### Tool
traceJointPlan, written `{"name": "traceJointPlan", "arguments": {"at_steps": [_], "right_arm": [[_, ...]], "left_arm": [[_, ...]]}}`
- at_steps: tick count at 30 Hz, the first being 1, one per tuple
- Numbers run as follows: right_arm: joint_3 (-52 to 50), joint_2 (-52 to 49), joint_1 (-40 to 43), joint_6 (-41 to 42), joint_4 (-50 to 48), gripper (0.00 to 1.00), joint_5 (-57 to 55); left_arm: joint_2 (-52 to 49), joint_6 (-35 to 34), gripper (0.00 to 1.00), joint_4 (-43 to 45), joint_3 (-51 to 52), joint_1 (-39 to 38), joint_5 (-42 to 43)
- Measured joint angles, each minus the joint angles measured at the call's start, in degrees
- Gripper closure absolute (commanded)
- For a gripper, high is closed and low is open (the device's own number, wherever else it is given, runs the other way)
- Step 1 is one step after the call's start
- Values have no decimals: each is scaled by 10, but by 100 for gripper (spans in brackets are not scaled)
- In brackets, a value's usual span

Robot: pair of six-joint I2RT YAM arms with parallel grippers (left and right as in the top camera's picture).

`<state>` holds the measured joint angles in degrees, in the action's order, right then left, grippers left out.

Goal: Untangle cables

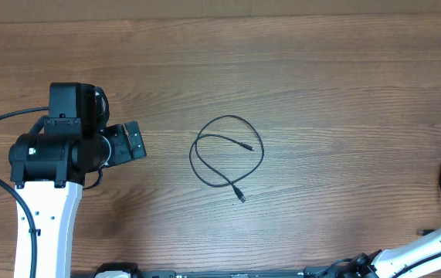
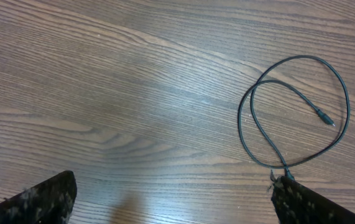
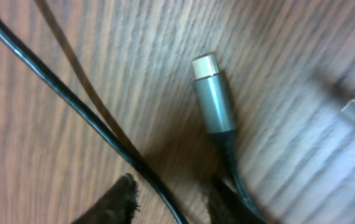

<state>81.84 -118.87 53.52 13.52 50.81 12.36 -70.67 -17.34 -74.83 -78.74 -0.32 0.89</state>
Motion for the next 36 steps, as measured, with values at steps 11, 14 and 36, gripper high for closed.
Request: {"name": "traceJointPlan", "arguments": {"at_steps": [11,14,36], "right_arm": [[66,18,-3,-24,92,43,50],[86,64,-4,-25,104,42,50],[104,240,-339,-195,110,0,92]], "left_arm": [[0,0,0,0,0,0,0],[0,0,1,0,0,0,0],[0,0,0,0,0,0,0]]}}
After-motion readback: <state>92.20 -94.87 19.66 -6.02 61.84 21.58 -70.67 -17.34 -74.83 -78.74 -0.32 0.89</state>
